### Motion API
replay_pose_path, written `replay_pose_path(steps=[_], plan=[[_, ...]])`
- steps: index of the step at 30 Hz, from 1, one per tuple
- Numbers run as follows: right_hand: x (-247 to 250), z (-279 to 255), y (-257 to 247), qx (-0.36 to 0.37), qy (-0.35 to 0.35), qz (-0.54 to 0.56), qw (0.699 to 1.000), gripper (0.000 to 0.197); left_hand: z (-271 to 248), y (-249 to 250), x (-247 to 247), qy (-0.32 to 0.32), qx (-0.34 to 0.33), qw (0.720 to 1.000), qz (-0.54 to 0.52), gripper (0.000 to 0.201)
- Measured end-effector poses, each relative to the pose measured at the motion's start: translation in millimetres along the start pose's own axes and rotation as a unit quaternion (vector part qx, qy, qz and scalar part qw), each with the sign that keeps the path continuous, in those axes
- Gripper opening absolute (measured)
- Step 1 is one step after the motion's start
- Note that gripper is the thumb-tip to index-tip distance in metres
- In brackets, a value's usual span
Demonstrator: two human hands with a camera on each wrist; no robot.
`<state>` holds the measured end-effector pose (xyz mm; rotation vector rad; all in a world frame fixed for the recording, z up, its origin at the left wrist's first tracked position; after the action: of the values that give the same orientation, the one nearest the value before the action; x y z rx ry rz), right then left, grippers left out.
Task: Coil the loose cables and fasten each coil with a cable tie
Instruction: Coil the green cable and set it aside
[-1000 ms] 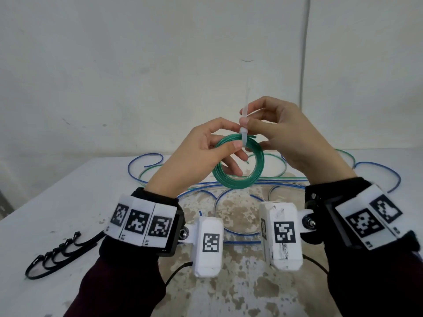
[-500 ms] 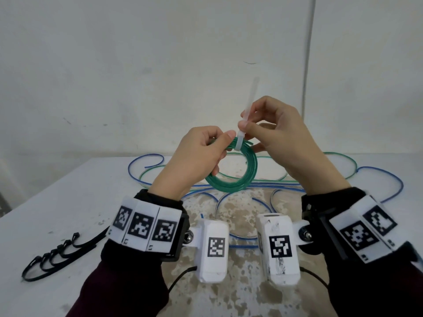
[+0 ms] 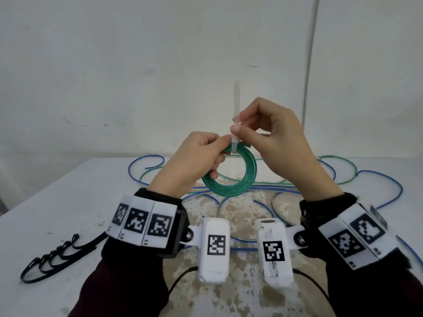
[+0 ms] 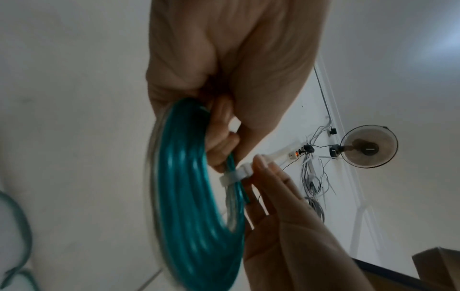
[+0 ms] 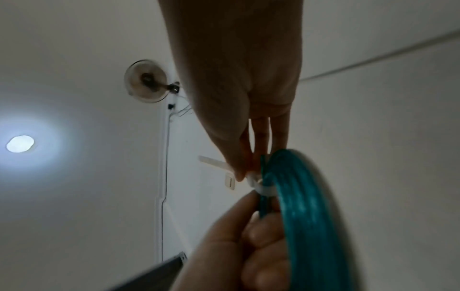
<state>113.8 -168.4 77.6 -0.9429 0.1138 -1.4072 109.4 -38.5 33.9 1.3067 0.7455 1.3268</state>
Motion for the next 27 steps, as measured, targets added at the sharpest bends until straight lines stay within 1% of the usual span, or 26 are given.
replay_pose_path(steps=[2,4,6,7,9,10,13,15,18,21,23,27], plan=[[-0.8,1.3,9.7,-0.020,-0.008,0.025,0.999,0.016,-0.9,-1.2,-2.2,-0.022,0.010,1.000,-0.002,0.028],[-0.8,0.9,17.6,-0.041,-0.005,0.029,0.999,0.014,-1.2,0.6,-2.1,-0.012,-0.001,1.000,0.023,0.024],[0.7,-0.2,23.4,-0.065,0.004,0.046,0.997,0.013,-2.2,8.2,-2.1,0.015,-0.040,0.997,0.067,0.015],[2.5,-0.7,25.5,-0.076,0.011,0.065,0.995,0.013,-2.5,12.8,-3.8,0.021,-0.065,0.994,0.087,0.015],[6.3,-1.5,27.9,-0.092,0.019,0.106,0.990,0.014,-2.9,19.2,-9.6,0.020,-0.111,0.988,0.106,0.019],[7.5,-1.8,28.2,-0.099,0.017,0.119,0.988,0.015,-2.8,20.0,-11.7,0.020,-0.121,0.986,0.110,0.022],[7.2,-2.4,28.7,-0.113,0.005,0.103,0.988,0.018,1.1,15.3,-15.4,0.015,-0.117,0.986,0.116,0.026],[7.6,-2.2,29.0,-0.118,0.021,0.077,0.990,0.020,1.7,14.6,-16.4,0.012,-0.123,0.985,0.123,0.027],[9.1,-3.2,33.6,-0.131,0.059,0.090,0.986,0.024,-2.0,22.0,-15.8,0.031,-0.148,0.974,0.167,0.028],[5.9,-5.0,36.9,-0.149,0.062,0.102,0.982,0.025,-3.7,25.0,-18.1,0.037,-0.159,0.964,0.209,0.031],[6.1,-6.2,38.0,-0.161,0.046,0.107,0.980,0.025,-5.6,26.6,-18.7,0.040,-0.157,0.962,0.219,0.031],[14.8,-11.6,37.1,-0.198,-0.065,0.172,0.963,0.023,-6.3,26.0,-26.9,0.007,-0.129,0.976,0.175,0.038]])
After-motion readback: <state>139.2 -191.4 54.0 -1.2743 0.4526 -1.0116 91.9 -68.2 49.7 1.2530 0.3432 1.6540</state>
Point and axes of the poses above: each hand's wrist, its own z-axis towards the middle knuckle, its own x-axis out of the back of the hand, y = z × x, the point moved 7 cm from there along z, towards the middle knuckle, and after that the axes turned 15 degrees about -y, right-handed, at the moved point
